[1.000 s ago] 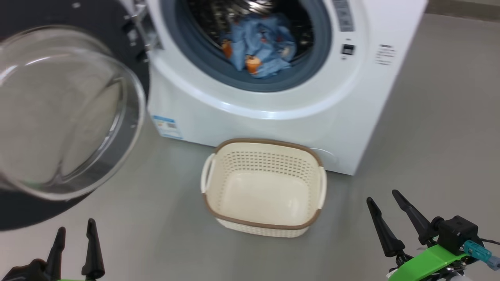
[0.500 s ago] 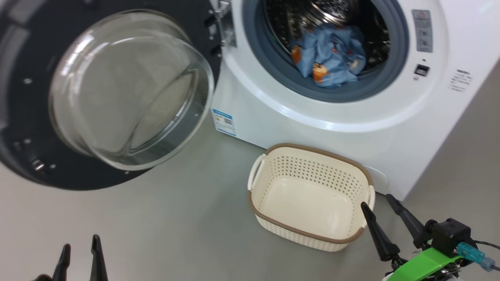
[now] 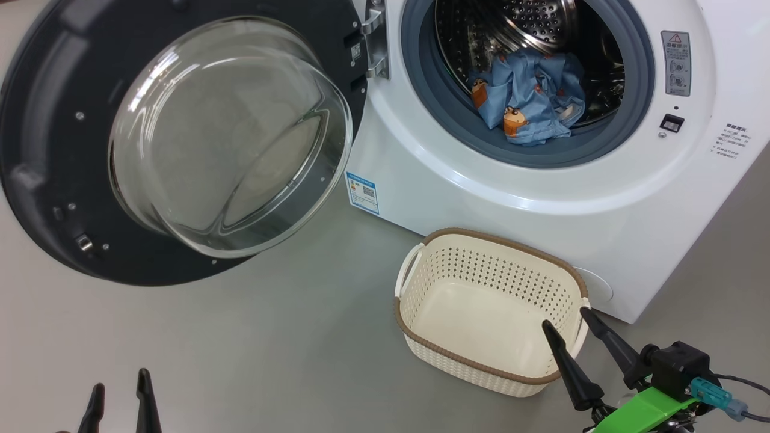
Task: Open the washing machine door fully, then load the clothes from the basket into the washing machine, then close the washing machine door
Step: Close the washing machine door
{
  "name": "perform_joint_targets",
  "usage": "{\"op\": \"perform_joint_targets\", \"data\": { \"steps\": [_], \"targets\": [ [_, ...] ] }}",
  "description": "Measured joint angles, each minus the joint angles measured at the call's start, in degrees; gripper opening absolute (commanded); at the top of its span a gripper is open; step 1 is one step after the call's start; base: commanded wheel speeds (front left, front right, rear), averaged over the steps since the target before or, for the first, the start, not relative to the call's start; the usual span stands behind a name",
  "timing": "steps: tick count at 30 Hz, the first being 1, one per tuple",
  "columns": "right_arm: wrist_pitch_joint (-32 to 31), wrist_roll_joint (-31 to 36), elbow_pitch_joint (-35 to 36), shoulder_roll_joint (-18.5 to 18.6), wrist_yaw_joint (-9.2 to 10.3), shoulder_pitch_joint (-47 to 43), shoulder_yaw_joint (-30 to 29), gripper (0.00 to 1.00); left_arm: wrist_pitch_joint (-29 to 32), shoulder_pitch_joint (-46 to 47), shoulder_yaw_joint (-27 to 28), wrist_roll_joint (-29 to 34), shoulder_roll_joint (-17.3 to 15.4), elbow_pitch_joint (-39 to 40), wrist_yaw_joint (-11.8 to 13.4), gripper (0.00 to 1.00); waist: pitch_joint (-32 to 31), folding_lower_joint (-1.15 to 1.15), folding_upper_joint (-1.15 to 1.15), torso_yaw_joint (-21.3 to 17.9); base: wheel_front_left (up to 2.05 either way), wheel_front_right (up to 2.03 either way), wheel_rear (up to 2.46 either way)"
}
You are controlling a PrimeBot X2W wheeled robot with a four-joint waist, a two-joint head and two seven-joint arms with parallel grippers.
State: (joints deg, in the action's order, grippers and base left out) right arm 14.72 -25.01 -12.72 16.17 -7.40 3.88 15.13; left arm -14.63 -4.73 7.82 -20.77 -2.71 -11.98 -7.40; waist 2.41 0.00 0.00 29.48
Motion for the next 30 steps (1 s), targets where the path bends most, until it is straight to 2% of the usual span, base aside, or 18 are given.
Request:
{"op": "perform_joint_targets", "data": {
  "steps": [3,4,6,7,13,18,21,24,26,27,30],
  "targets": [
    [0.0,-0.29,0.02,0.0,0.0,0.0,0.08,1.0,0.0,0.12,0.19,-0.98,-0.1,0.88,0.0,0.99,0.19,0.0,0.0,-0.03,0.0,0.0,0.0],
    [0.0,-0.27,0.03,0.0,0.0,0.0,0.05,1.0,0.0,0.3,0.34,-1.55,-0.21,1.42,0.0,0.75,0.31,0.0,0.0,-0.03,0.0,0.0,0.0],
    [0.0,-0.27,0.05,-0.01,0.0,0.0,-0.16,1.0,0.01,1.11,0.6,-2.43,-1.16,2.76,0.0,0.18,0.62,0.0,0.0,-0.03,0.0,0.0,0.0],
    [0.0,-0.27,0.07,-0.01,0.0,-0.01,-0.38,1.0,0.01,1.83,0.66,-2.52,-2.21,3.52,0.0,0.0,0.79,0.0,0.0,-0.03,0.0,0.0,0.0],
    [0.0,-0.24,0.46,-0.03,0.0,-0.04,-1.02,1.0,0.0,9.1,2.85,-7.31,-10.56,7.16,0.0,0.0,2.06,0.0,0.0,-0.4,0.0,0.0,0.0],
    [0.0,-0.18,0.92,0.11,0.0,0.03,-1.02,1.0,0.0,17.74,4.68,-19.86,-19.47,5.41,0.0,0.0,3.76,0.0,0.0,-1.5,0.0,0.0,0.0],
    [0.0,0.2,1.2,0.46,0.0,0.52,-1.01,1.0,0.6,24.18,5.89,-28.61,-24.66,1.43,0.0,0.0,5.01,0.0,0.0,-2.27,0.0,0.0,0.0],
    [0.0,0.21,1.48,0.7,0.0,1.75,-0.94,1.0,2.58,29.97,6.64,-36.88,-28.44,-3.7,0.01,0.0,6.29,0.0,0.0,-3.08,0.0,0.0,0.0],
    [0.01,0.22,1.67,0.91,0.0,2.33,-0.87,1.0,4.23,33.14,6.6,-40.4,-30.96,-7.88,0.01,0.0,7.12,0.0,0.0,-3.6,0.0,0.0,0.0],
    [0.01,0.22,1.67,0.91,0.0,2.33,-0.87,1.0,4.23,33.14,6.6,-40.4,-30.96,-7.88,0.01,0.0,7.12,0.0,0.0,-3.6,0.0,0.0,0.0],
    [0.0,0.24,1.85,1.29,0.0,2.49,-0.45,1.0,7.94,38.1,6.38,-46.3,-33.81,-14.66,0.01,0.0,8.35,0.0,0.0,-4.38,0.0,0.0,0.0]
  ]
}}
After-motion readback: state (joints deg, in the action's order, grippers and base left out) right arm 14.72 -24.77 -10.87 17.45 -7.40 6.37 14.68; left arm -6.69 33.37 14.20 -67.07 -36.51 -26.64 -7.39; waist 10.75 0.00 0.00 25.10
